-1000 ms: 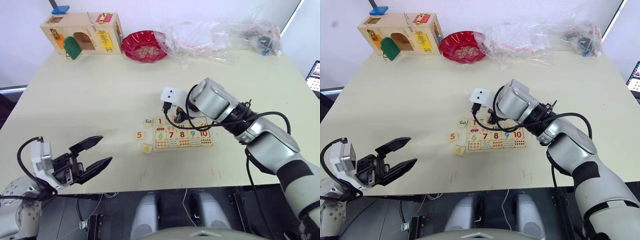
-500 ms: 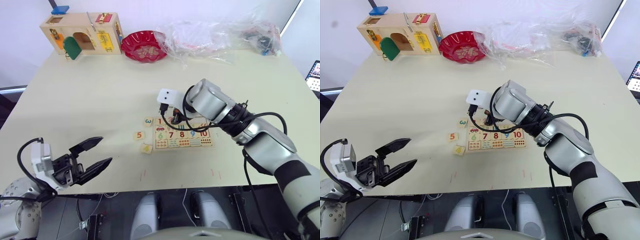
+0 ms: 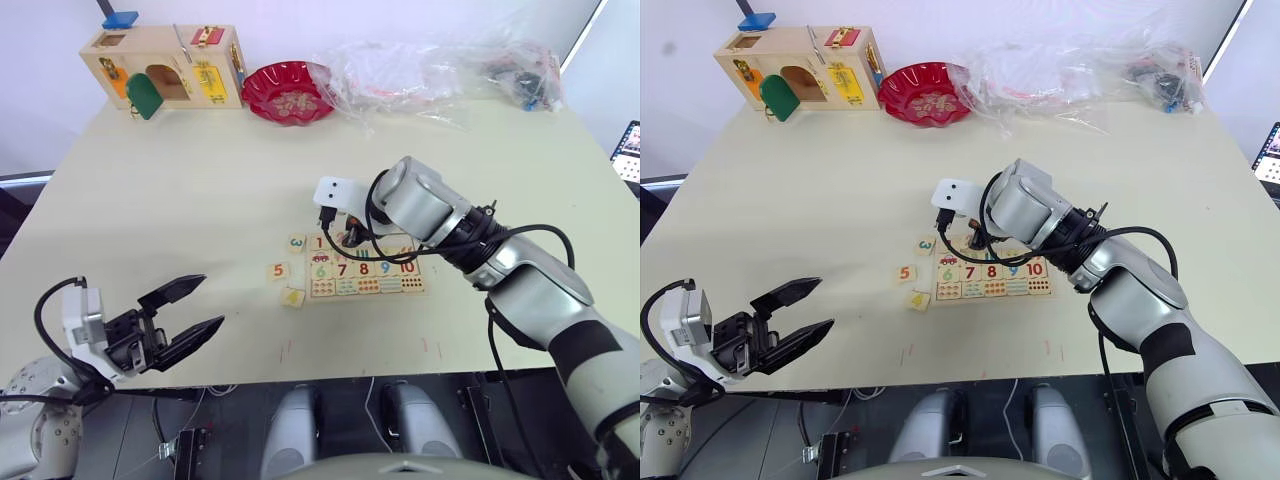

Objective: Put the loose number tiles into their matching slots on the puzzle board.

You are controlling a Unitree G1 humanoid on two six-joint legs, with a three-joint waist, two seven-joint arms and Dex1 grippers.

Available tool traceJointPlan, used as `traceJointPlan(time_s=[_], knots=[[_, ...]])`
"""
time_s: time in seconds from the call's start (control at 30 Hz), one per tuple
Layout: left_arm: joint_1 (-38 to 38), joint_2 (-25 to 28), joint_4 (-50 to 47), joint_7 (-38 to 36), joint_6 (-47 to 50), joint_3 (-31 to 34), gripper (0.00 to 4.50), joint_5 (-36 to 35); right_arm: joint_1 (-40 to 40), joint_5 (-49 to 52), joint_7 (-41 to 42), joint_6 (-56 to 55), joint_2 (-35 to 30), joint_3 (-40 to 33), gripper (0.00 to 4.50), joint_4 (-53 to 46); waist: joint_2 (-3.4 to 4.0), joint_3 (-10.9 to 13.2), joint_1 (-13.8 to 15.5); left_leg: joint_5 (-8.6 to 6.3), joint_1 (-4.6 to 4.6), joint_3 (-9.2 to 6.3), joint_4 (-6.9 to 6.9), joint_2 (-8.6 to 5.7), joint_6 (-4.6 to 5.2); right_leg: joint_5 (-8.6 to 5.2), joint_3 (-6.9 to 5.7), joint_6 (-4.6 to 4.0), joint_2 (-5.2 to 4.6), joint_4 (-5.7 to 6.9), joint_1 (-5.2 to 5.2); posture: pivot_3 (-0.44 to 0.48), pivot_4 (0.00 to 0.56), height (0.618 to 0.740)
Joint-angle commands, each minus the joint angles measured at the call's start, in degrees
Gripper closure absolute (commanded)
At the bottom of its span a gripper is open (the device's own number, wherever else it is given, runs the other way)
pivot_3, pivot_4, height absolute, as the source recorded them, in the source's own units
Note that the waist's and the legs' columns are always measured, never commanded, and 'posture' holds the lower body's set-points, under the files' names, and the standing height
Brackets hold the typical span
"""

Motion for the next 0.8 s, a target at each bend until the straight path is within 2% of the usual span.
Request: traceJointPlan(time_s=[0.03,0.8], knots=[[0.20,0.08,-0.80,-0.02,-1.13,1.74,0.00,-0.60,-0.19,-0.61,0.21,-1.20,0.03,-0.57,3.62,-0.71,0.00,0.00,0.00,0.00,0.00,0.00,0.00,0.00,0.00,0.00,0.00,0.00,0.00,0.00,0.00,0.000,0.150,0.740],[0.54,0.07,-1.28,0.59,-1.35,1.53,0.00,-0.79,0.73,-1.85,1.32,-2.25,0.52,-0.23,3.62,-0.49,0.00,0.00,0.00,0.00,0.00,0.00,0.00,0.00,0.00,0.00,0.00,0.00,0.00,0.00,0.00,0.000,0.150,0.740]])
